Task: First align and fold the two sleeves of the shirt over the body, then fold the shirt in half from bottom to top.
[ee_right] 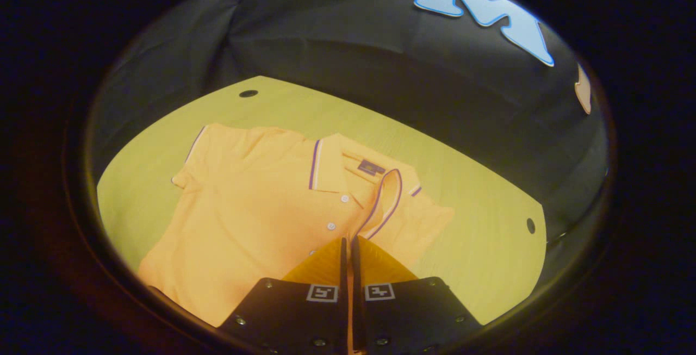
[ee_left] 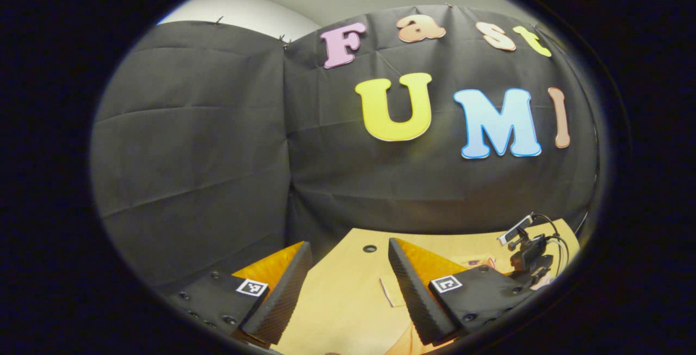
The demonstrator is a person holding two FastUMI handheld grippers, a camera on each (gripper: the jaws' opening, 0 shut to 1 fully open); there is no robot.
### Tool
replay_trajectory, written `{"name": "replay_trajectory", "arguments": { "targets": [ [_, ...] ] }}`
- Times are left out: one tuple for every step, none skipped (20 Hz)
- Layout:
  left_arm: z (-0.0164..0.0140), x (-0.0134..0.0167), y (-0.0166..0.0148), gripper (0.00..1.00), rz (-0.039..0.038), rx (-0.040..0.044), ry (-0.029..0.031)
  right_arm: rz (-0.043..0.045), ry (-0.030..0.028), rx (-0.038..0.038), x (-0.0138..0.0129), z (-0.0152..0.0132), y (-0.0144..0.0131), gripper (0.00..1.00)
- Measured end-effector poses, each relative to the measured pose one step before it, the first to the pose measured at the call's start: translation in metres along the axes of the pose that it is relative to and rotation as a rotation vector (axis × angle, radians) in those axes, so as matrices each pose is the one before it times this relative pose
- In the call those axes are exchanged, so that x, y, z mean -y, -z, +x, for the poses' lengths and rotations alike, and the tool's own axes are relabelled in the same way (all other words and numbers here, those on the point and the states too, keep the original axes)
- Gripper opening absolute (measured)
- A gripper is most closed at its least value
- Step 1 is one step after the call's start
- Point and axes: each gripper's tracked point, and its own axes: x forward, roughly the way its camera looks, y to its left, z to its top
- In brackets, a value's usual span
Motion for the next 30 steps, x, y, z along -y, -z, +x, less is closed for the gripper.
{"name": "replay_trajectory", "arguments": {
  "targets": [
    [-0.00357, -0.00806, 0.00164, 0.95, -0.0051, -0.00238, -0.01689, -0.00839, -0.02552, -0.01672, -0.01026, 0.00276, 0.004, 0.04],
    [-0.0032, -0.00619, 0.00274, 0.95, -0.00728, -0.00367, -0.01186, 0.00204, -0.0224, -0.01737, -0.00732, 0.00135, 0.00343, 0.16],
    [-0.00274, -0.0047, 0.00157, 0.95, -0.00756, -0.00353, -0.00594, 0.00458, -0.00649, -0.0108, -0.00193, -0.0014, 0.00101, 0.16],
    [-0.00253, -0.00303, 0.00264, 0.95, -0.00459, -0.00547, -0.00083, 0.01466, -0.00333, -0.00204, -0.00046, -0.0005, -0.00027, 0.19],
    [-0.00142, -0.00257, 0.00368, 0.95, 0.00009, -0.00565, -0.00016, 0.0173, -0.0036, 0.00569, -0.00131, -0.00446, -0.00226, 0.35],
    [0.00075, -0.00096, 0.00436, 0.95, 0.00188, -0.00744, 0.004, 0.01748, 0.00785, 0.0146, 0.00156, -0.00505, -0.00383, 0.53],
    [0.00029, 0.00152, 0.00195, 0.95, 0.00145, -0.00572, 0.00911, 0.01986, 0.00612, 0.01917, 0.00233, -0.0064, -0.00456, 0.52],
    [0.00127, 0.00181, 0.00145, 0.95, 0.0001, -0.00198, 0.01177, 0.02012, 0.00064, 0.01771, 0.00131, -0.00735, -0.00599, 0.51],
    [0.00116, 0.00471, 0.00036, 0.95, -0.00072, -0.00004, 0.01724, 0.01836, 0.00178, 0.02067, 0.00161, -0.00743, -0.00548, 0.51],
    [0.00251, 0.00509, 0.0, 0.95, -0.00028, 0.00101, 0.0203, 0.01589, 0.00657, 0.02167, 0.00341, -0.00774, -0.00677, 0.51],
    [0.00248, 0.00575, -0.00023, 0.94, 0.00137, 0.00185, 0.02111, 0.01864, 0.00568, 0.02459, 0.00316, -0.00883, -0.00711, 0.51],
    [0.00361, 0.00703, 0.00069, 0.94, 0.00194, 0.00207, 0.02449, 0.02241, 0.00478, 0.02595, 0.00275, -0.00929, -0.0084, 0.51],
    [0.00333, 0.00714, 0.00063, 0.93, 0.00156, 0.00118, 0.02502, 0.02447, 0.00608, 0.02685, 0.0036, -0.00958, -0.00892, 0.51],
    [0.00585, 0.00756, 0.00012, 0.93, 0.00102, 0.00088, 0.02822, 0.02454, 0.00795, 0.02578, 0.0042, -0.00952, -0.00805, 0.51],
    [0.0064, 0.0086, 0.0007, 0.92, 0.00212, -0.00173, 0.02925, 0.02318, 0.01011, 0.02517, 0.00352, -0.00711, -0.00867, 0.51],
    [0.00824, 0.00662, 0.00221, 0.92, 0.00447, -0.00186, 0.02764, 0.02164, 0.00964, 0.02562, 0.00439, -0.00773, -0.00665, 0.51],
    [0.00924, 0.00714, 0.00282, 0.93, 0.0062, -0.00469, 0.02745, 0.0204, 0.0122, 0.02274, 0.00527, -0.00906, -0.00715, 0.5],
    [0.01042, 0.0093, 0.00266, 0.94, 0.00641, -0.00452, 0.02857, 0.0201, 0.01116, 0.02031, 0.00448, -0.00836, -0.00728, 0.51],
    [0.01132, 0.00778, 0.00421, 0.95, 0.00652, -0.00291, 0.02541, 0.0231, 0.00922, 0.01794, 0.00387, -0.00812, -0.007, 0.51],
    [0.01197, 0.00606, 0.0052, 0.96, 0.00866, -0.00718, 0.02339, 0.02571, 0.0094, 0.01864, 0.00451, -0.00658, -0.00535, 0.51],
    [0.01236, 0.00536, 0.00597, 0.95, 0.00826, -0.00964, 0.02315, 0.02581, 0.00843, 0.01752, 0.00442, -0.00712, -0.00548, 0.51],
    [0.01306, 0.00543, 0.00695, 0.95, 0.00834, -0.01168, 0.02084, 0.02261, 0.01104, 0.01679, 0.00488, -0.00799, -0.00612, 0.5],
    [0.01205, 0.00175, 0.00725, 0.94, 0.00724, -0.01446, 0.01472, 0.01894, 0.01338, 0.01763, 0.00546, -0.0079, -0.00579, 0.5],
    [0.01284, 0.00176, 0.00965, 0.92, 0.00325, -0.01563, 0.01522, 0.01768, 0.01432, 0.01654, 0.00554, -0.00803, -0.00637, 0.5],
    [0.0112, 0.00144, 0.01139, 0.93, -0.00208, -0.01905, 0.01273, 0.01843, 0.01184, 0.01589, 0.00486, -0.00743, -0.00536, 0.5],
    [0.0115, 0.00148, 0.01125, 0.93, -0.00722, -0.0217, 0.01013, 0.01702, 0.01182, 0.01508, 0.00505, -0.00786, -0.00613, 0.51],
    [0.01126, -0.00131, 0.0119, 0.94, -0.00953, -0.02799, 0.0062, 0.0177, 0.01139, 0.01231, 0.00565, -0.007, -0.00489, 0.5],
    [0.01074, -0.00137, 0.0123, 0.93, -0.01196, -0.02734, 0.00414, 0.01691, 0.01283, 0.00837, 0.00531, -0.00673, -0.00507, 0.51],
    [0.01119, -0.00032, 0.01252, 0.94, -0.00888, -0.02429, 0.00168, 0.01552, 0.01411, 0.0084, 0.00625, -0.00586, -0.00359, 0.51],
    [0.01155, -0.00149, 0.01042, 0.94, -0.00662, -0.02382, -0.00073, 0.013, 0.01595, 0.00833, 0.00591, -0.00553, -0.00405, 0.51]
  ]
}}
